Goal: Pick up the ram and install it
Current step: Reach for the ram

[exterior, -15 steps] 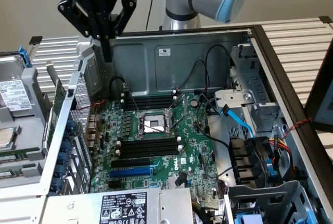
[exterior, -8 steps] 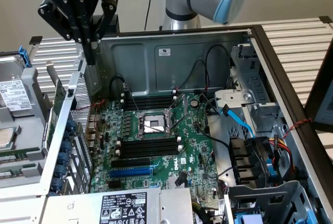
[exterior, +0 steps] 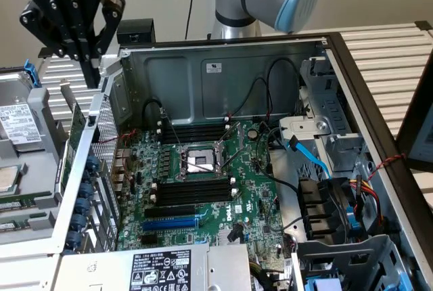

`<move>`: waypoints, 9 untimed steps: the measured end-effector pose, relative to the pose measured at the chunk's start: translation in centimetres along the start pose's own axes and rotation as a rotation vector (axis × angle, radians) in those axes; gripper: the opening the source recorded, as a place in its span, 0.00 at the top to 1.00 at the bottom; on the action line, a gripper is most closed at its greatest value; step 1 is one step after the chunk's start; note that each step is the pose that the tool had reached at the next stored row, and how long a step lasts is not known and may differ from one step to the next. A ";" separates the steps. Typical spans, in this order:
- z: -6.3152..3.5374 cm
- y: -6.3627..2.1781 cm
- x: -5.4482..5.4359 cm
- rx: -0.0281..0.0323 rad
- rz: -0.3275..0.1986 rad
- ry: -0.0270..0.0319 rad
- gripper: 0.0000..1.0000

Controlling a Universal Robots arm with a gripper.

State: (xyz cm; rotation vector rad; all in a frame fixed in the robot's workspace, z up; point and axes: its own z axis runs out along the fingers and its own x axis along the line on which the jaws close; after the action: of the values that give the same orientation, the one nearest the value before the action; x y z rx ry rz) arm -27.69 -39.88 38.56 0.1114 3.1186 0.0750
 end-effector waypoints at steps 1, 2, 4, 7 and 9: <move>0.03 -0.03 0.4 0.0001 0.000 0.0001 0.90; 0.06 -0.07 0.9 0.0001 0.000 0.0001 0.90; 0.13 -0.14 1.8 0.0001 0.000 0.0002 0.90; 0.22 -0.24 3.2 0.0001 0.000 0.0003 0.90; 0.29 -0.31 4.1 0.0001 0.000 0.0003 0.90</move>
State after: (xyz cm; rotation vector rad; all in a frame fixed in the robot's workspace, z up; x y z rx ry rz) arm -31.80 -39.87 38.18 0.1117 3.1189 0.0750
